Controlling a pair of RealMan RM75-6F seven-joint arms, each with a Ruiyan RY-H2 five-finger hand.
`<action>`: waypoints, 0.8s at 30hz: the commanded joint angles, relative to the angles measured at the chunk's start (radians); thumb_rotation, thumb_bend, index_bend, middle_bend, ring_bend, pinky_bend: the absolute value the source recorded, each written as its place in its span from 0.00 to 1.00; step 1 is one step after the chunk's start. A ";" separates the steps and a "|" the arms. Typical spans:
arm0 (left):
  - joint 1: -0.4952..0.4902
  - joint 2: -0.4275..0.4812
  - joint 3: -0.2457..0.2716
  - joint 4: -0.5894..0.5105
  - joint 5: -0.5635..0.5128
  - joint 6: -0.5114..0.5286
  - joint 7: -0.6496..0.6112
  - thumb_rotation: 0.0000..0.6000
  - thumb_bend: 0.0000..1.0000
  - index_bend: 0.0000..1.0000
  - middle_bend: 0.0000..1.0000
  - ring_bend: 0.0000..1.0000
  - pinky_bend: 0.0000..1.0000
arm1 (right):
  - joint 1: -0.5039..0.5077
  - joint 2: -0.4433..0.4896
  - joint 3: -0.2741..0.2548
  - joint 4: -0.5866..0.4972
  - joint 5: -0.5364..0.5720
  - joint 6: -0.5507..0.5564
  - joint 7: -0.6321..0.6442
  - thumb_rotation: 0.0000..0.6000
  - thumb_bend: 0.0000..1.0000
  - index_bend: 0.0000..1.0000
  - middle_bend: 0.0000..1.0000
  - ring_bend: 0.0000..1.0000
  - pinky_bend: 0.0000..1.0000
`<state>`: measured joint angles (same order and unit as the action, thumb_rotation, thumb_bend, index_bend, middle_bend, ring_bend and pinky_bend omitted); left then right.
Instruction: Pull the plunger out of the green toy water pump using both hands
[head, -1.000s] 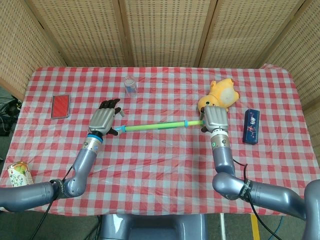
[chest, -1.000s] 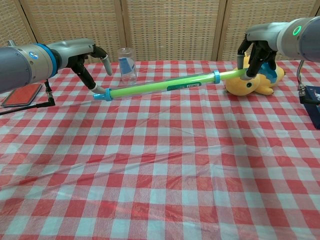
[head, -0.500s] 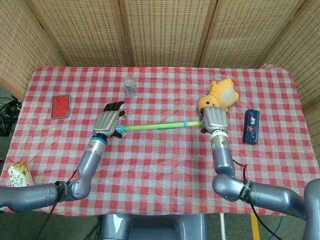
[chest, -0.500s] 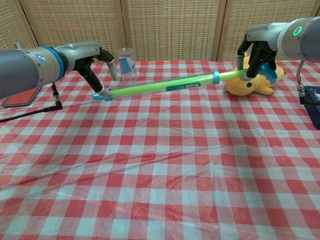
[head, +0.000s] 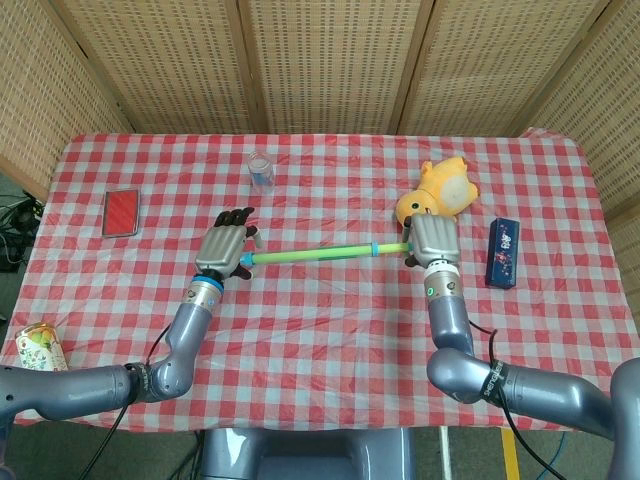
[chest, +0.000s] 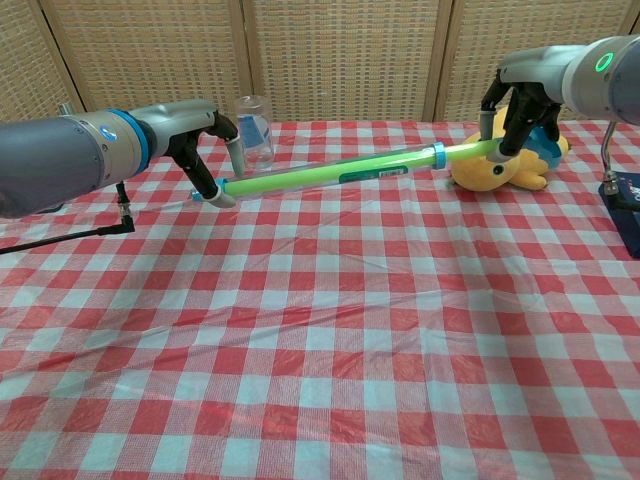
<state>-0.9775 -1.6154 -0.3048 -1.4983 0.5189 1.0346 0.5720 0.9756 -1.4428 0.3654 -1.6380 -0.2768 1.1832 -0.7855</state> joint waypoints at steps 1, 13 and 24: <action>-0.004 -0.008 0.002 0.004 -0.003 0.002 0.004 1.00 0.25 0.46 0.00 0.00 0.00 | -0.002 0.003 -0.002 -0.001 0.000 -0.003 0.004 1.00 0.56 0.85 1.00 1.00 0.68; -0.004 -0.043 0.003 0.026 0.002 0.033 0.007 1.00 0.38 0.53 0.00 0.00 0.00 | -0.014 0.027 -0.005 -0.017 0.001 -0.011 0.028 1.00 0.55 0.85 1.00 1.00 0.68; 0.029 -0.007 0.016 -0.016 0.029 0.061 0.005 1.00 0.38 0.54 0.00 0.00 0.00 | -0.024 0.038 -0.014 0.006 -0.005 -0.006 0.043 1.00 0.55 0.85 1.00 1.00 0.68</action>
<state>-0.9529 -1.6269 -0.2914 -1.5098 0.5438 1.0914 0.5762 0.9519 -1.4050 0.3519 -1.6322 -0.2816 1.1770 -0.7427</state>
